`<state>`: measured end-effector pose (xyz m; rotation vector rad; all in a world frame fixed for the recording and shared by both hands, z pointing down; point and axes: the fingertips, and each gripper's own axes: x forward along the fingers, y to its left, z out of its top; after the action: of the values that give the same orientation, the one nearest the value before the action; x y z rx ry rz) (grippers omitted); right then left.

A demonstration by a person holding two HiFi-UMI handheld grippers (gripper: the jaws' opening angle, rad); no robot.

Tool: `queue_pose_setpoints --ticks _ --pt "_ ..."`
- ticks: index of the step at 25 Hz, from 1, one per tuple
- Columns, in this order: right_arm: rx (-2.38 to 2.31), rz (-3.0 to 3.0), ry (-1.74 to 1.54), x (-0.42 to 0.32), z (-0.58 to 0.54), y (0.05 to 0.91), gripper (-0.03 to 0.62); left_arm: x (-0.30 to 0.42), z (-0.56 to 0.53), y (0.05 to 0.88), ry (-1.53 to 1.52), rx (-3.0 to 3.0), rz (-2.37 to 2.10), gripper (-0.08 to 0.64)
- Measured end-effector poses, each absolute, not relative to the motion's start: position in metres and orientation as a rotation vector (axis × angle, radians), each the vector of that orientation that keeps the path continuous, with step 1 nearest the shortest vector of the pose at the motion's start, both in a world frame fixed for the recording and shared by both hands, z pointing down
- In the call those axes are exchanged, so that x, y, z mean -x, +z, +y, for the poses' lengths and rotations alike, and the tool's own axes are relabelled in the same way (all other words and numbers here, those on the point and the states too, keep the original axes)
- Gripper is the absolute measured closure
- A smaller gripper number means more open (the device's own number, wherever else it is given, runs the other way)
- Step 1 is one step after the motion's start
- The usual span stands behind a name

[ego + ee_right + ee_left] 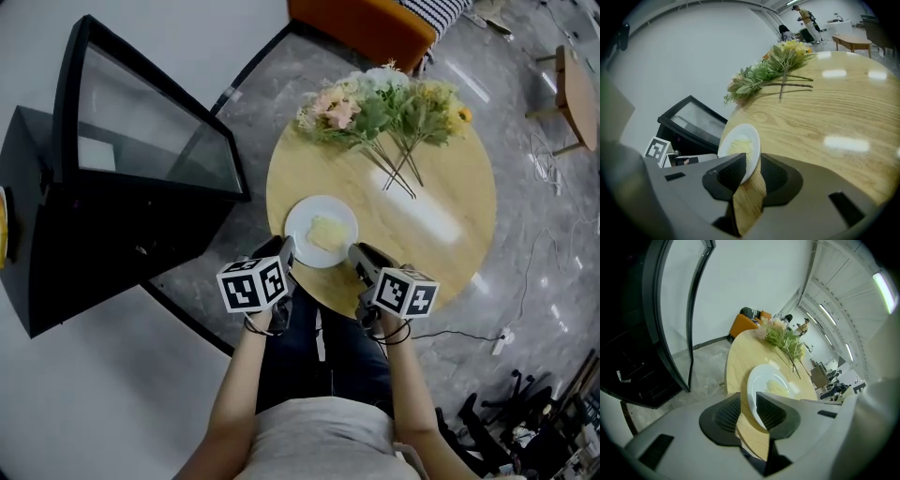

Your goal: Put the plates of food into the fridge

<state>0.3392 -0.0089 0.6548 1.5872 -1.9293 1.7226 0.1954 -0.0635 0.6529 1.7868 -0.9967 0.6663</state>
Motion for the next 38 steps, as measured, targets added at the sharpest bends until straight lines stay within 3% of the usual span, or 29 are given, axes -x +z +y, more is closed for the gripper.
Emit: queue_pose_setpoints --ticks 19,25,38 --pt "-1.583 -1.878 2.170 -0.332 -0.014 0.663 0.502 -0.206 -0.066 0.657 0.591 -1.718 -0.927 0.474" --pt "-1.609 -1.818 2.260 -0.336 -0.014 0.668 0.551 -0.208 -0.067 0.657 0.530 -1.673 -0.941 0.476" --pt "-1.632 -1.834 2.340 -0.341 -0.009 0.668 0.560 -0.212 -0.060 0.658 0.417 -1.602 -0.898 0.515"
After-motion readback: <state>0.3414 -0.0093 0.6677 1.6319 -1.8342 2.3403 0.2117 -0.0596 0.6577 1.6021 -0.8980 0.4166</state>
